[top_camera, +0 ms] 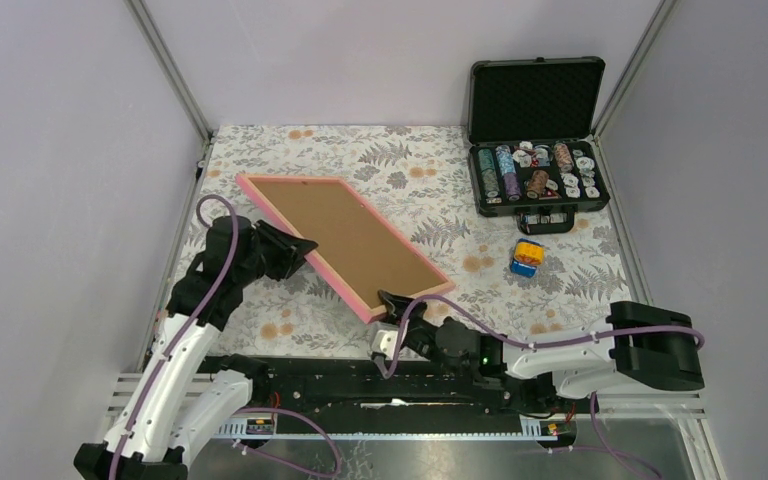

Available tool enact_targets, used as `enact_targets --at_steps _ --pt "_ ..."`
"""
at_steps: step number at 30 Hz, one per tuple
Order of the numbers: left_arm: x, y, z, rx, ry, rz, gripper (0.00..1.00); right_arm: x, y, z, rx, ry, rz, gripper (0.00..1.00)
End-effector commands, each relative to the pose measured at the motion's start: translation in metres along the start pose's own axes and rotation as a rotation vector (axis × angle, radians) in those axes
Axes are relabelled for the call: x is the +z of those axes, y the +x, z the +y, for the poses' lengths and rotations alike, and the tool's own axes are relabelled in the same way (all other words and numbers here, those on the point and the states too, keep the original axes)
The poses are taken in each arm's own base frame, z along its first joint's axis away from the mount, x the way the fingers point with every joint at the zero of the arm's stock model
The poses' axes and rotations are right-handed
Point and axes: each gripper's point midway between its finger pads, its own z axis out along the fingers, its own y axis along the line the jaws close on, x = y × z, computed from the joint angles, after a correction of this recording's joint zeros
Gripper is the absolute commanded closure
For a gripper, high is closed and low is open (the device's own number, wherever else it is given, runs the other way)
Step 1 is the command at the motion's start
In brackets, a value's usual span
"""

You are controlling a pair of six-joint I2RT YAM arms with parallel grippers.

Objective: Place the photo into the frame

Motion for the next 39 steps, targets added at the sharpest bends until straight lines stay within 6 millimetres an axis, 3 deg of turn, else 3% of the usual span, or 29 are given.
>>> enact_targets --at_steps 1,4,8,9,12,16,19,28,34,39 --pt "-0.037 -0.018 -0.068 0.079 0.230 -0.088 0.71 0.007 -0.009 -0.018 0.269 0.014 -0.031 0.87" --pt "-0.044 -0.021 -0.074 0.096 0.250 -0.109 0.47 0.006 -0.013 -0.026 0.318 0.011 -0.058 1.00" --pt "-0.063 -0.025 -0.092 0.181 0.318 -0.142 0.03 0.007 -0.012 -0.038 0.379 0.016 -0.079 1.00" --pt "-0.072 -0.025 -0.101 0.219 0.352 -0.154 0.02 0.007 -0.010 -0.042 0.424 0.028 -0.078 1.00" --pt "-0.092 -0.022 -0.121 0.337 0.441 -0.166 0.01 0.007 -0.005 -0.055 0.516 0.048 -0.088 1.00" --pt "-0.104 -0.021 -0.127 0.414 0.476 -0.184 0.01 0.008 0.003 -0.076 0.692 0.121 -0.060 1.00" --pt "-0.107 -0.022 -0.128 0.424 0.485 -0.198 0.01 0.019 0.001 -0.084 0.760 0.076 -0.015 1.00" --pt "-0.097 -0.024 -0.130 0.442 0.487 -0.197 0.01 0.046 0.008 -0.113 1.034 -0.022 -0.005 1.00" --pt "-0.092 -0.026 -0.157 0.461 0.558 -0.179 0.01 0.067 -0.003 -0.122 1.183 -0.180 -0.039 1.00" --pt "-0.086 -0.029 -0.181 0.469 0.639 -0.177 0.01 0.094 0.022 -0.133 1.286 -0.167 0.017 1.00"
